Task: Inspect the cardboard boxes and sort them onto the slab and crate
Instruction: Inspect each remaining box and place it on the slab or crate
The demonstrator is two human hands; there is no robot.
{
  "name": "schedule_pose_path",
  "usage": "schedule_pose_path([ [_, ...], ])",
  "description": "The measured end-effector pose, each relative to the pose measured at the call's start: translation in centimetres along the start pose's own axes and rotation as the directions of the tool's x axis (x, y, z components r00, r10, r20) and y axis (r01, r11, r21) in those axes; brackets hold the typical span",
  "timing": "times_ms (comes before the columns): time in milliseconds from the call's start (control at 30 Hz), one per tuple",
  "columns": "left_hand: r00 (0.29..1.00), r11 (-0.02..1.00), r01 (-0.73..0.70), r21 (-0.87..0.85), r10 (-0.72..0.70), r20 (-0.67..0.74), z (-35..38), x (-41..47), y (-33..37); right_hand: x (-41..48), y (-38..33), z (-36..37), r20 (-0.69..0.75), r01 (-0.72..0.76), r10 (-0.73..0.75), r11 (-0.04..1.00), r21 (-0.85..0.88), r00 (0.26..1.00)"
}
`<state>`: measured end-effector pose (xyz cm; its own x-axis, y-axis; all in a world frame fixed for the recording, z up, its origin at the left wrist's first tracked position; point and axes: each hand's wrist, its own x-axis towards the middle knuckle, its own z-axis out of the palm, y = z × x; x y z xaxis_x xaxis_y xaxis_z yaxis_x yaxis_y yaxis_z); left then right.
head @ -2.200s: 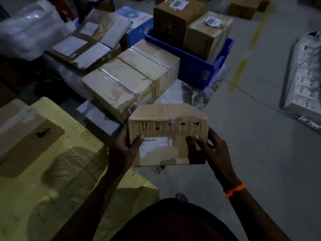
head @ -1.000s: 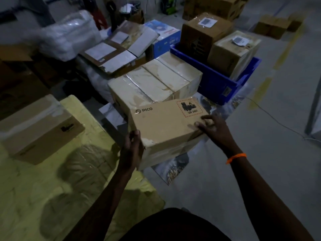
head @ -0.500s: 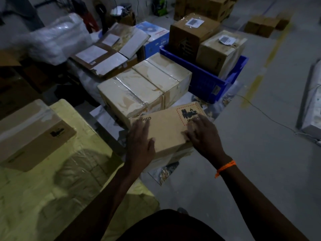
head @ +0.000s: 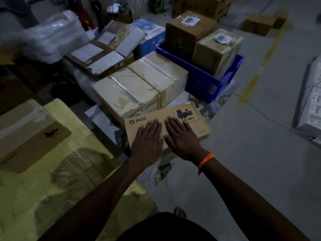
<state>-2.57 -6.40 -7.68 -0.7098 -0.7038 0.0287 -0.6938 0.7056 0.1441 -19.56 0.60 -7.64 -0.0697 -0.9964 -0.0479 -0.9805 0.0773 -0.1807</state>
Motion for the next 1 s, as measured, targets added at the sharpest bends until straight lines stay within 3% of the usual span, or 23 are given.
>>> schedule_pose_path([
  [167, 1.000, 1.000, -0.007, -0.013, 0.007, 0.001, 0.0, -0.2, -0.7, -0.2, 1.5, -1.2, 0.074, 0.033, -0.033, 0.999, 0.001, 0.997],
  [333, 0.997, 0.998, 0.043, -0.041, -0.045, -0.055, 0.3, -1.3, -3.4, -0.4, 5.3, -2.3, 0.063, -0.139, 0.138, 0.990, 0.000, 0.988],
  [567, 0.992, 0.998, 0.044, -0.056, -0.050, -0.113, 0.6, -1.6, -3.6, -0.3, 5.8, -1.8, 0.036, -0.150, 0.150, 0.989, -0.016, 0.988],
  [733, 0.996, 0.995, 0.047, -0.086, -0.053, -0.072, 0.3, -1.7, -3.6, -0.7, 5.3, -2.6, 0.053, -0.162, 0.160, 0.986, 0.028, 0.986],
  [800, 0.987, 0.982, 0.132, -0.132, -0.143, -0.074, -0.4, -1.9, -3.0, -0.3, 5.5, -2.9, 0.041, -0.211, 0.208, 0.970, 0.124, 0.977],
  [867, 0.930, 0.881, 0.348, -0.321, -0.369, -0.004, -1.9, -1.9, -2.1, 0.6, 6.6, -3.2, -0.002, -0.293, 0.309, 0.904, 0.310, 0.951],
  [900, 0.879, 0.769, 0.452, -0.452, -0.470, 0.079, -2.8, -1.8, -1.8, 1.2, 8.0, -2.5, 0.001, -0.332, 0.360, 0.857, 0.394, 0.933],
  [1000, 0.796, 0.476, 0.541, -0.694, -0.557, 0.239, -4.5, -1.2, -1.8, 0.9, 8.3, -3.3, 0.030, -0.340, 0.404, 0.726, 0.598, 0.914],
])
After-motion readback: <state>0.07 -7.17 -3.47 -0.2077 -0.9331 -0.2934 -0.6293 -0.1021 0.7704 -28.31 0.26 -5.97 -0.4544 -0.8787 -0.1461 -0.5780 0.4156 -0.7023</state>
